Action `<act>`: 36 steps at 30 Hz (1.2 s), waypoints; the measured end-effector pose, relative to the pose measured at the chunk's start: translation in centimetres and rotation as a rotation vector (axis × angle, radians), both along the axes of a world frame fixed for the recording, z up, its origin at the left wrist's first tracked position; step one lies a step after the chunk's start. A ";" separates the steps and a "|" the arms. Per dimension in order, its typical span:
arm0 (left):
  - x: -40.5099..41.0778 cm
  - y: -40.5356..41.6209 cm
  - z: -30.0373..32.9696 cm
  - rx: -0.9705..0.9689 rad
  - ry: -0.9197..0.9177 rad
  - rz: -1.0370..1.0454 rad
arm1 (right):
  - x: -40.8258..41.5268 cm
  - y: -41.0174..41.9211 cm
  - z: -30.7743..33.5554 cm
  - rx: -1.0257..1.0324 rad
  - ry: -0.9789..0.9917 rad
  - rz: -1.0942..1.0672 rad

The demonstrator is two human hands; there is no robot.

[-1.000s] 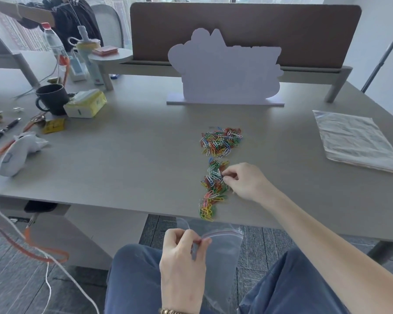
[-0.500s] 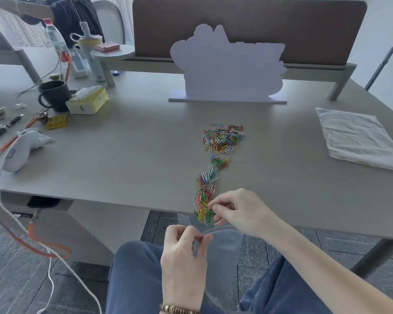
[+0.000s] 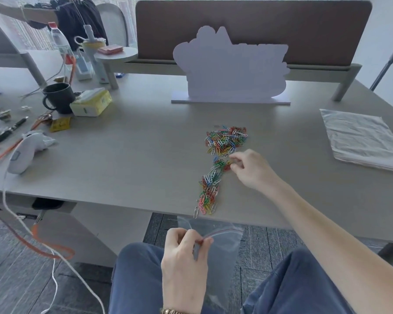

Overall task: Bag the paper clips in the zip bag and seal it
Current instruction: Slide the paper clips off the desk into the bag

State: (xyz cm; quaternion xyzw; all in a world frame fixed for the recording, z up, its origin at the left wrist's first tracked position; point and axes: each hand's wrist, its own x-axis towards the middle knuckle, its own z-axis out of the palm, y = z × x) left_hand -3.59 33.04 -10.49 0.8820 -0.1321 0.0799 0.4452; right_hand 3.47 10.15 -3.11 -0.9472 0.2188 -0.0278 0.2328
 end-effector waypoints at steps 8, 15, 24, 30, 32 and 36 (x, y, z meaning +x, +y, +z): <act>0.4 0.3 0.3 0.016 -0.006 0.018 | 0.8 2.2 0.1 -0.003 -0.003 0.133; 0.7 0.6 0.5 0.009 -0.025 0.003 | -2.1 4.4 -0.5 0.094 -0.013 0.199; 0.7 1.1 0.8 0.017 -0.040 -0.007 | -4.5 3.8 0.1 0.110 0.007 0.126; 0.7 0.9 1.0 0.018 -0.051 -0.011 | -4.9 5.9 0.0 0.258 0.055 0.209; 0.7 0.9 1.0 0.020 -0.056 -0.011 | -5.0 6.3 -0.1 0.311 0.058 0.235; 0.9 1.0 0.8 0.013 -0.058 -0.013 | -5.1 5.9 0.5 0.486 0.067 0.248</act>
